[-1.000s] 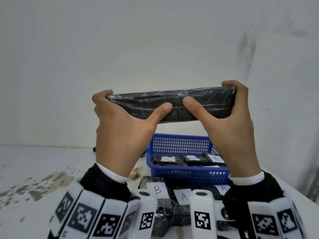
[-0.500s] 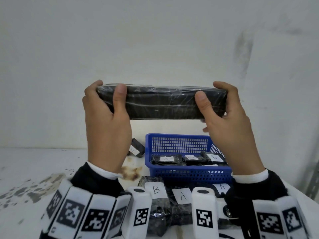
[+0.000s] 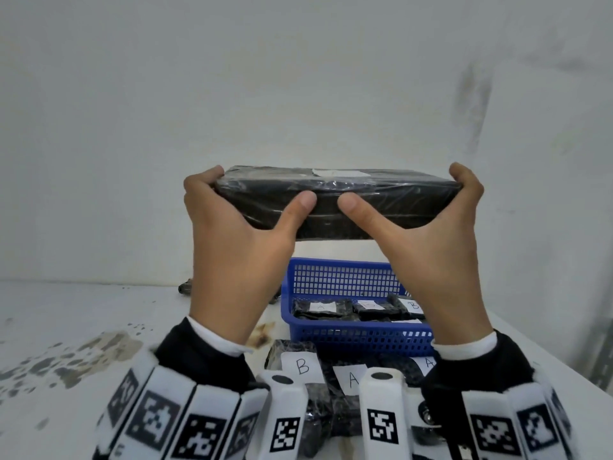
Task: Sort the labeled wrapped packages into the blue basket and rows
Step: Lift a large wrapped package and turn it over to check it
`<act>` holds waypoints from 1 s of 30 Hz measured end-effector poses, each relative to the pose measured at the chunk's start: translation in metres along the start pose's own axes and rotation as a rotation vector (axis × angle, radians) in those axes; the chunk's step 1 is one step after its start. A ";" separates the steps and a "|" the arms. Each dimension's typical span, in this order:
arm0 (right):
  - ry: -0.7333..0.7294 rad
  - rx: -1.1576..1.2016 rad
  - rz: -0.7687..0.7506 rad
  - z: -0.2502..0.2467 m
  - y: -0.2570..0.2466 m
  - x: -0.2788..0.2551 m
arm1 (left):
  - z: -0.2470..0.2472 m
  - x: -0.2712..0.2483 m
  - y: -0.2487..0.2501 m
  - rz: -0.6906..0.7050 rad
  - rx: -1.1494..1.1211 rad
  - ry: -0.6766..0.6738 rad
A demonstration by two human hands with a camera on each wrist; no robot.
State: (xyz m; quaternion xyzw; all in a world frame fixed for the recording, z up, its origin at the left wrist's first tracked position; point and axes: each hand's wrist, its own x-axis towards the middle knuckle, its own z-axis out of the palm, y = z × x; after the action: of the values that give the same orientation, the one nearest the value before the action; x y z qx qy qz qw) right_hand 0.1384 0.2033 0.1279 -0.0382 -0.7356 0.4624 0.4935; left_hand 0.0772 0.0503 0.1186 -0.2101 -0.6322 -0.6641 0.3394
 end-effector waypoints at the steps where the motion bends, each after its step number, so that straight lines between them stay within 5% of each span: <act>1: 0.013 0.004 -0.004 0.000 0.001 0.001 | 0.001 -0.001 0.001 -0.003 0.012 -0.005; 7: 0.047 0.087 -0.052 0.000 0.003 0.000 | -0.003 0.000 0.007 -0.031 -0.101 -0.014; 16: -0.038 0.353 0.059 -0.011 0.012 0.014 | -0.023 0.023 0.004 -0.344 -0.366 -0.094; 21: -0.098 0.421 0.077 -0.016 0.012 0.019 | -0.029 0.026 0.006 -0.334 -0.386 -0.234; 30: -0.190 0.155 0.000 -0.021 0.010 0.017 | -0.026 0.025 0.001 -0.286 -0.297 -0.201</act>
State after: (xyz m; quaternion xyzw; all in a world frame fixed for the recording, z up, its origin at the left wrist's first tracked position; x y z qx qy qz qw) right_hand 0.1421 0.2313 0.1338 0.0442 -0.7411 0.5193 0.4232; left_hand 0.0651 0.0206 0.1340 -0.2312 -0.5814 -0.7670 0.1424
